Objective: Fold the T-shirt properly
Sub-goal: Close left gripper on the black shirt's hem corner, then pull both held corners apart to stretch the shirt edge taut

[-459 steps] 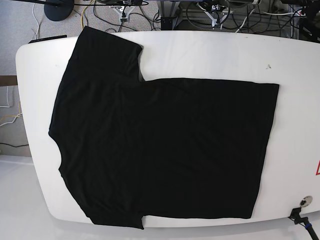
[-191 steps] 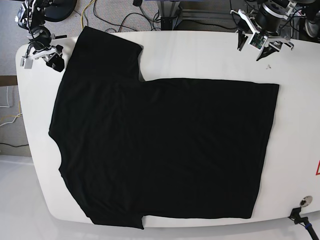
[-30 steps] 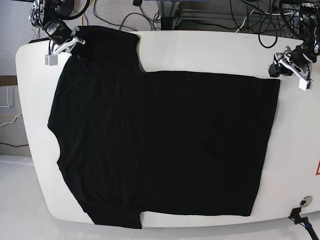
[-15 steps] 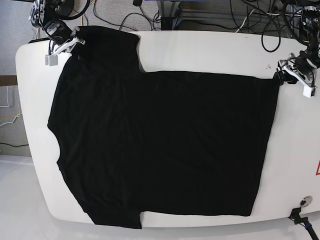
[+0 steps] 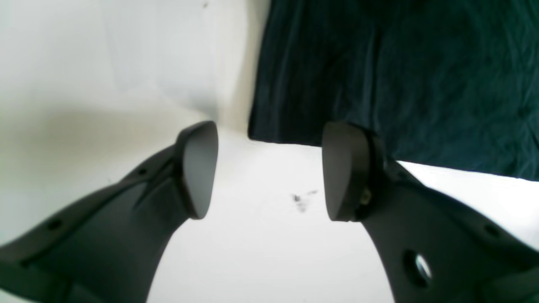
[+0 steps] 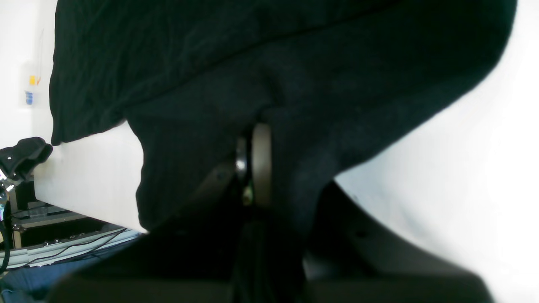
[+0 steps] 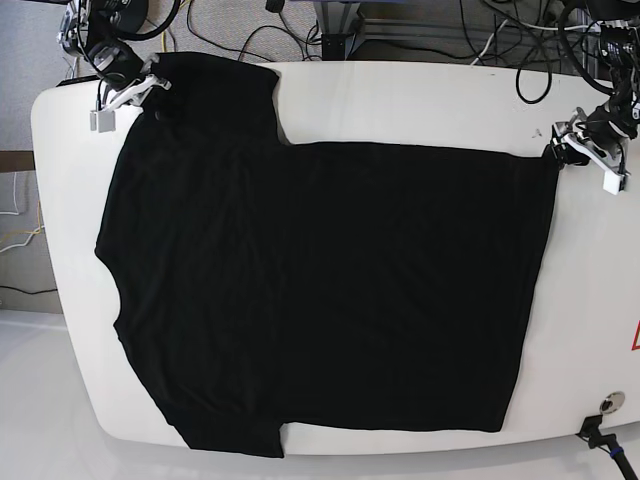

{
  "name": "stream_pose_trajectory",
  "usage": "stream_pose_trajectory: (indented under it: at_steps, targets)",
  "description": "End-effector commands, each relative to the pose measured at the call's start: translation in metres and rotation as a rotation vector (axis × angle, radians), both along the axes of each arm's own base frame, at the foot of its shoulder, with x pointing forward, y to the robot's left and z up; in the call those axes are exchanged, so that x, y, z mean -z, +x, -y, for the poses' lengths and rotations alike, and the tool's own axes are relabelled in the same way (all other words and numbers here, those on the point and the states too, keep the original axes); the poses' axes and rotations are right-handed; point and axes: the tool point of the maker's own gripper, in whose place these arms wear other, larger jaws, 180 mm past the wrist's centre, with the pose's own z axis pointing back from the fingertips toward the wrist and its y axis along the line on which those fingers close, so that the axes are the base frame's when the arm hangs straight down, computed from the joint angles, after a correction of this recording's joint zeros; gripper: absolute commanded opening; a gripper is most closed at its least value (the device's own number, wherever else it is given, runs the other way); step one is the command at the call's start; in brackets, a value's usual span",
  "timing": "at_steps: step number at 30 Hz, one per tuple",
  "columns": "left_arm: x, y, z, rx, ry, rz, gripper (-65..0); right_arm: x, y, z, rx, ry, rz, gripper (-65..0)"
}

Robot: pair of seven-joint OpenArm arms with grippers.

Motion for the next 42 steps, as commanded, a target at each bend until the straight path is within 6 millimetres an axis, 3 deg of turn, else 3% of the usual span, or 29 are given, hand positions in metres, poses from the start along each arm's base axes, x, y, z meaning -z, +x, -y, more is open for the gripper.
stream_pose_trajectory:
  at_steps: [1, 11, 20, 21, 23, 26, 33, 37, 42]
  targets:
    - [-0.006, 0.007, -0.002, 0.012, 0.005, 0.02, -27.9, -0.008, 0.004, 0.006, -0.003, -0.015, 0.028, -64.2]
    - [0.008, 0.009, 0.025, 0.041, -0.045, 0.005, -28.0, -0.007, 0.004, 0.006, -0.002, -0.014, 0.027, -64.2]
    - [0.011, 0.009, 0.033, 0.058, -0.055, 0.0, -28.7, -0.007, 0.004, 0.006, -0.002, -0.014, 0.027, -64.2]
    - [0.01, 0.009, 0.033, 0.058, -0.054, 0.001, -30.2, -0.007, 0.004, 0.006, -0.002, -0.014, 0.027, -64.2]
    - [0.01, 0.009, 0.032, 0.056, -0.054, 0.003, -40.5, -0.007, 0.004, 0.006, -0.002, -0.014, 0.027, -64.2]
    - [0.009, 0.011, 0.032, 0.052, -0.054, 0.008, -64.2, -0.008, 0.004, 0.006, -0.002, -0.014, 0.029, -64.2]
    - [0.004, 0.018, 0.032, 0.056, -0.052, 0.027, -65.0, -0.01, 0.008, 0.005, -0.002, -0.014, 0.039, -64.2]
    - [-0.013, 0.025, 0.041, 0.102, -0.032, 0.073, -65.0, -0.009, 0.007, 0.005, -0.002, -0.014, 0.036, -64.2]
    - [-0.027, 0.013, 0.058, 0.169, -0.011, 0.096, -65.0, -0.016, 0.001, 0.003, -0.019, -0.028, 0.043, -64.2]
